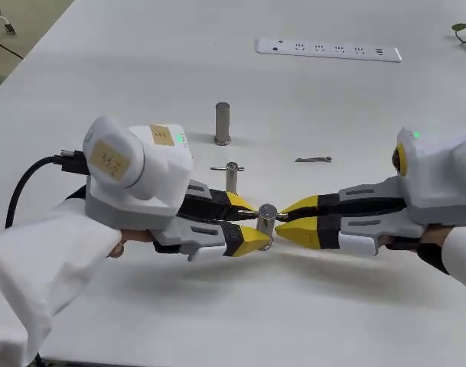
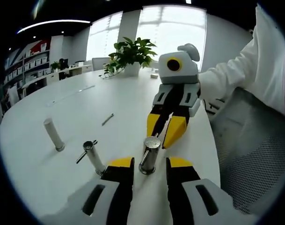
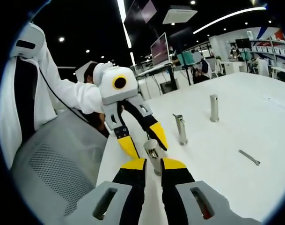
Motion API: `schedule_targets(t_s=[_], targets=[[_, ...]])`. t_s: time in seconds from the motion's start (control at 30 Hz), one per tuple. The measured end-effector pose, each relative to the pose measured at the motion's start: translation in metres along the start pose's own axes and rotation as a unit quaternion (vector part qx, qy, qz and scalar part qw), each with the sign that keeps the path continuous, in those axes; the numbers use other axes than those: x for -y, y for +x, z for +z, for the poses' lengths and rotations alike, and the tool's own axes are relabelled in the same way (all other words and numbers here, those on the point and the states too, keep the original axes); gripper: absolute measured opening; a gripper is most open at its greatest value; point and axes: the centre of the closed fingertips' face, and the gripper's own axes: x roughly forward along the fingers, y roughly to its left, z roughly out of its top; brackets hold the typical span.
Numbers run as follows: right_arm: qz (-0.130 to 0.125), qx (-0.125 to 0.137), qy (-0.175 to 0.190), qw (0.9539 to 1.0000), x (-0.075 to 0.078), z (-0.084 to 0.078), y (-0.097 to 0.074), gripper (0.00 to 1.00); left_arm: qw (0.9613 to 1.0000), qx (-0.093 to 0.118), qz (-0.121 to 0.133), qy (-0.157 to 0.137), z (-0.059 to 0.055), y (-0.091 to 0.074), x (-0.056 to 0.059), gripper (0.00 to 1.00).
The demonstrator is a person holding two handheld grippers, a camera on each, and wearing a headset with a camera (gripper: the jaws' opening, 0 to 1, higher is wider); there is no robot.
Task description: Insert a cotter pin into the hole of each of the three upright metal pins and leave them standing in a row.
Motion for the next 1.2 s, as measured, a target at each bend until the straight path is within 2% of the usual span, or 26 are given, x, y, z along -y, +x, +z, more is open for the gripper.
schedule_targets(t_s=[0.17,0.3,0.4,0.5,0.6,0.7,0.77,0.83,0.87,0.97,1.0,1.13,1.2], targets=[[-0.011,-0.010,0.008,0.9999,0.002,-0.004,-0.001,0.19,1.0000,0.002,0.002,-0.006,-0.002,-0.006,0.004,0.44],[-0.019,-0.009,0.016,0.9997,0.002,-0.002,0.000,0.24,0.9998,0.017,0.002,-0.011,0.000,-0.016,0.011,0.57],[-0.010,-0.005,0.021,0.9997,-0.002,0.001,0.001,0.20,0.9996,0.020,0.011,-0.018,-0.003,-0.024,0.013,0.68],[-0.006,-0.003,0.022,0.9997,-0.005,0.003,0.003,0.21,0.9991,0.027,-0.001,-0.033,-0.004,-0.032,0.020,0.81],[-0.003,-0.006,0.021,0.9998,-0.007,0.004,0.006,0.20,0.9989,0.024,0.001,-0.040,-0.006,-0.040,0.023,0.90],[-0.003,-0.008,0.021,0.9997,-0.007,0.004,0.009,0.20,0.9976,0.042,0.002,-0.056,0.000,-0.048,0.028,0.97],[-0.004,-0.011,0.020,0.9997,-0.007,0.003,0.010,0.21,0.9968,0.050,0.005,-0.063,0.002,-0.052,0.029,0.99],[-0.004,-0.015,0.018,0.9997,-0.006,0.002,0.012,0.21,0.9940,0.063,0.021,-0.087,0.005,-0.055,0.025,0.99],[-0.005,-0.017,0.018,0.9997,-0.006,0.001,0.013,0.21,0.9933,0.066,0.022,-0.093,0.004,-0.057,0.024,0.99],[-0.007,-0.023,0.015,0.9996,-0.004,-0.001,0.014,0.20,0.9923,0.071,0.036,-0.094,0.004,-0.062,0.021,0.99],[-0.010,-0.026,0.016,0.9995,-0.003,-0.003,0.015,0.20,0.9910,0.075,0.045,-0.102,0.004,-0.064,0.019,0.99],[-0.015,-0.033,0.016,0.9992,0.001,-0.007,0.017,0.18,0.9890,0.073,0.059,-0.114,-0.001,-0.070,0.017,0.99],[-0.015,-0.034,0.015,0.9992,0.001,-0.008,0.018,0.17,0.9899,0.057,0.072,-0.109,-0.009,-0.073,0.014,0.99]])
